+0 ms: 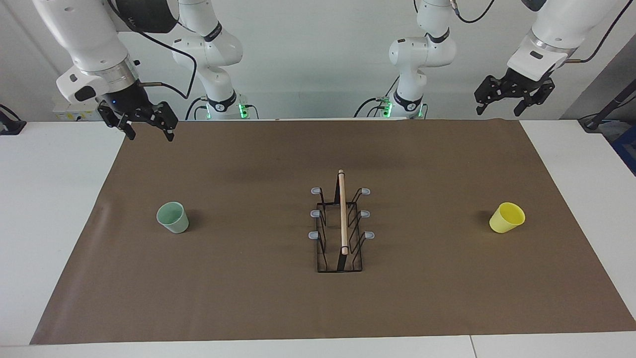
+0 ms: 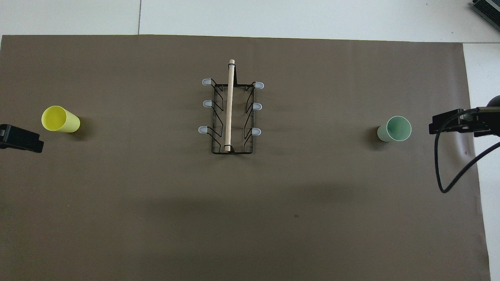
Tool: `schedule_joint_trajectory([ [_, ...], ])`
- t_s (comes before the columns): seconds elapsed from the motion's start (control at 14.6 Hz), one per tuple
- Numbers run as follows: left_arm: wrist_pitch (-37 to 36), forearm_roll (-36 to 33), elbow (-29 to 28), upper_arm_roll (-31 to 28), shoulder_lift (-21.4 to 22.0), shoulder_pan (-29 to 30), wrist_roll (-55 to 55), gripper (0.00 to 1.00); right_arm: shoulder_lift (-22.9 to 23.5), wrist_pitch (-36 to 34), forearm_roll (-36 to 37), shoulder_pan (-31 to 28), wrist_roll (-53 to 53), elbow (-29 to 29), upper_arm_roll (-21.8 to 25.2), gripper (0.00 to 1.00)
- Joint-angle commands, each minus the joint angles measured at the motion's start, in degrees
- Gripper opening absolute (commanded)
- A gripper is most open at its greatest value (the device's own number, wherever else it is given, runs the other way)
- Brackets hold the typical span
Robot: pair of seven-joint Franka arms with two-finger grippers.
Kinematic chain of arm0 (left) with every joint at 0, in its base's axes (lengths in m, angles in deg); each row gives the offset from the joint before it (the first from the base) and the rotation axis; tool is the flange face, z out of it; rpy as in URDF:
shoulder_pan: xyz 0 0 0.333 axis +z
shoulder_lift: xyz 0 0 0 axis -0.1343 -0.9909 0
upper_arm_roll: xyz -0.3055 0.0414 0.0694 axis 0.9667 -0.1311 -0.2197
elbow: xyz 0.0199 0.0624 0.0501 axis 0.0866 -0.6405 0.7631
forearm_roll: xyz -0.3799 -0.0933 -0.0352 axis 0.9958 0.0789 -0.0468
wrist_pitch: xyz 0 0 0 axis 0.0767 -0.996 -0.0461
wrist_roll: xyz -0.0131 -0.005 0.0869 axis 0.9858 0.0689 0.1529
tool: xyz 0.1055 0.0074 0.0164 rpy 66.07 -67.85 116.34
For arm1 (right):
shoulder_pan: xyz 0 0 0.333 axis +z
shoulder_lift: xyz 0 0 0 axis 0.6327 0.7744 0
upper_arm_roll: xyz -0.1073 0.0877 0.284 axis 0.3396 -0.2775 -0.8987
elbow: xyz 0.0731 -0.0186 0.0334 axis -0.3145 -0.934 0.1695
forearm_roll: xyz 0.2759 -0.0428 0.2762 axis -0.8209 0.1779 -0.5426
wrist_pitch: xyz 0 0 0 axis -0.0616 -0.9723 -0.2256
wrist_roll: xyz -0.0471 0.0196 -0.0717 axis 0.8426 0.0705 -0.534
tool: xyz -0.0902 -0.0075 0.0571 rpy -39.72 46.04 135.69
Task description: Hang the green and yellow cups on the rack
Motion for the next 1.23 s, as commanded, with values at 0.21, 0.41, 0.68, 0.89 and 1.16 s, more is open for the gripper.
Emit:
schedule_joint_trajectory([
  [0.21,-0.3,-1.1,-1.7,0.3,1.7,0.1,-0.7,1.00,0.4,0.2,0.5,-0.3,-0.9,0.0,-0.3,1.00],
  [0.41,-0.2,-1.1,-1.7,0.3,1.7,0.1,-0.7,1.00,-1.6,0.2,0.2,-0.8,-0.3,-3.7,-0.2,1.00],
  [0.68,-0.2,-1.1,-1.7,0.3,1.6,0.1,-0.6,1.00,2.1,0.9,9.4,0.4,3.9,-4.5,-0.5,1.00],
  [0.89,-0.2,-1.1,-1.7,0.3,1.6,0.1,-0.7,1.00,9.0,2.5,14.6,1.2,13.3,-3.4,-1.1,1.00],
  [1.16,-0.3,-1.1,-1.7,0.3,1.7,0.1,-0.7,1.00,15.1,10.2,21.5,3.6,30.0,-5.3,-1.7,1.00],
])
